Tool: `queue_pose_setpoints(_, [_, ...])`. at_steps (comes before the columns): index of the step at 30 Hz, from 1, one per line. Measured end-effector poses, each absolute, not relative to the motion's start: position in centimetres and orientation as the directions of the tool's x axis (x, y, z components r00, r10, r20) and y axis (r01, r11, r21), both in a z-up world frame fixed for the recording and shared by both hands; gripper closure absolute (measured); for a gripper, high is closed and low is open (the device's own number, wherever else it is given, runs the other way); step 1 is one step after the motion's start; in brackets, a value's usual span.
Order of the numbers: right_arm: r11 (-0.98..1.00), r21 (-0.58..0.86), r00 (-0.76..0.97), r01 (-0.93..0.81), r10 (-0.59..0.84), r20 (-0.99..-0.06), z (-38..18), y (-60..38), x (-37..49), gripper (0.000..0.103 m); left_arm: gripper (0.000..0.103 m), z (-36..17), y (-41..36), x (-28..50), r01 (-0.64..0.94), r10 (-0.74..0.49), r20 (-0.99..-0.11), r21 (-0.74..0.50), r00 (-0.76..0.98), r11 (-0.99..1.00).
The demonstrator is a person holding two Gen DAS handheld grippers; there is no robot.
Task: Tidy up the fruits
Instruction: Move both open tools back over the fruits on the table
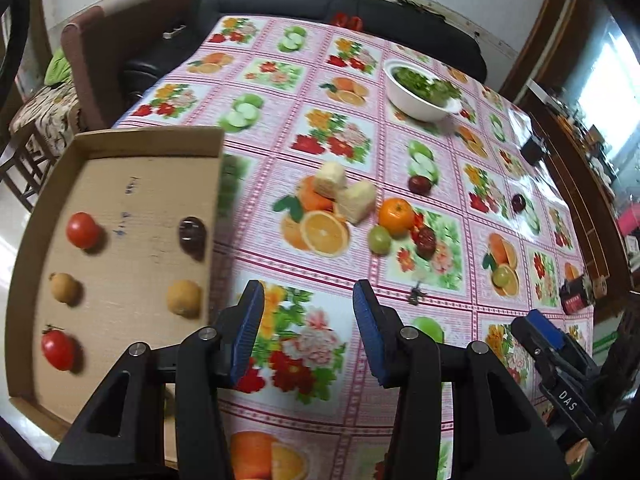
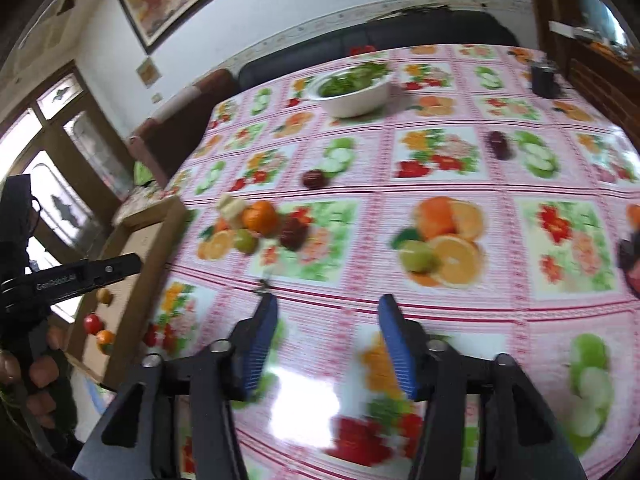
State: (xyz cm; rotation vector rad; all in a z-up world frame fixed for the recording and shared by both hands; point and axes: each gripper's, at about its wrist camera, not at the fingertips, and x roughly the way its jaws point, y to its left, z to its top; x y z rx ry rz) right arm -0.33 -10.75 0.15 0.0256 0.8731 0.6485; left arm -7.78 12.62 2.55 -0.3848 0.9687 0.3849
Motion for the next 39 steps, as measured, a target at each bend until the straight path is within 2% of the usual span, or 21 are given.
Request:
queue_pose_setpoints(7, [0.853, 0.263, 0.502, -0.451, 0.486, -0.715, 0.0, -14.1, 0.8, 0.034, 0.059, 1.1, 11.5, -6.3, -0.453, 0.097, -0.869, -0.155, 0.485, 0.878])
queue_pose_setpoints(10, [0.875, 0.257, 0.510, -0.410, 0.454, -0.731, 0.0, -14.7, 2.3, 0.024, 0.059, 0.4, 11.2, -5.8, -0.442, 0.077, -0.874, -0.165, 0.480, 0.882])
queue_pose_setpoints(17, [0.923, 0.264, 0.566, -0.281, 0.381, -0.731, 0.6, -16.4, 7.2, 0.023, 0.059, -0.4, 11.0, -4.0, -0.405, 0.009, -0.872, -0.218, 0.489, 0.888])
queue_pose_setpoints(21, [0.926, 0.266, 0.573, -0.270, 0.376, -0.728, 0.5, -16.6, 10.1, 0.024, 0.059, -0.3, 9.9, -2.9, -0.355, -0.041, -0.858, -0.255, 0.512, 0.900])
queue_pose_setpoints(23, [0.927, 0.243, 0.584, -0.285, 0.369, -0.723, 0.3, -16.2, 11.1, 0.027, 0.059, -0.3, 9.0, -2.1, -0.327, -0.059, -0.851, -0.263, 0.521, 0.908])
queue_pose_setpoints(26, [0.923, 0.235, 0.583, -0.303, 0.375, -0.721, 0.0, -15.5, 12.6, 0.039, 0.059, -0.5, 7.7, -0.5, -0.298, -0.081, -0.849, -0.271, 0.522, 0.915])
queue_pose_setpoints(33, [0.940, 0.216, 0.588, -0.264, 0.335, -0.736, -0.6, -15.0, 16.5, 0.036, 0.059, -2.3, 5.8, 3.1, -0.295, -0.063, -0.876, -0.228, 0.478, 0.928])
queue_pose_setpoints(39, [0.948, 0.207, 0.580, -0.242, 0.313, -0.752, -1.3, -14.6, 19.8, 0.038, 0.059, -3.5, 5.3, 4.9, -0.304, -0.020, -0.886, -0.181, 0.464, 0.935])
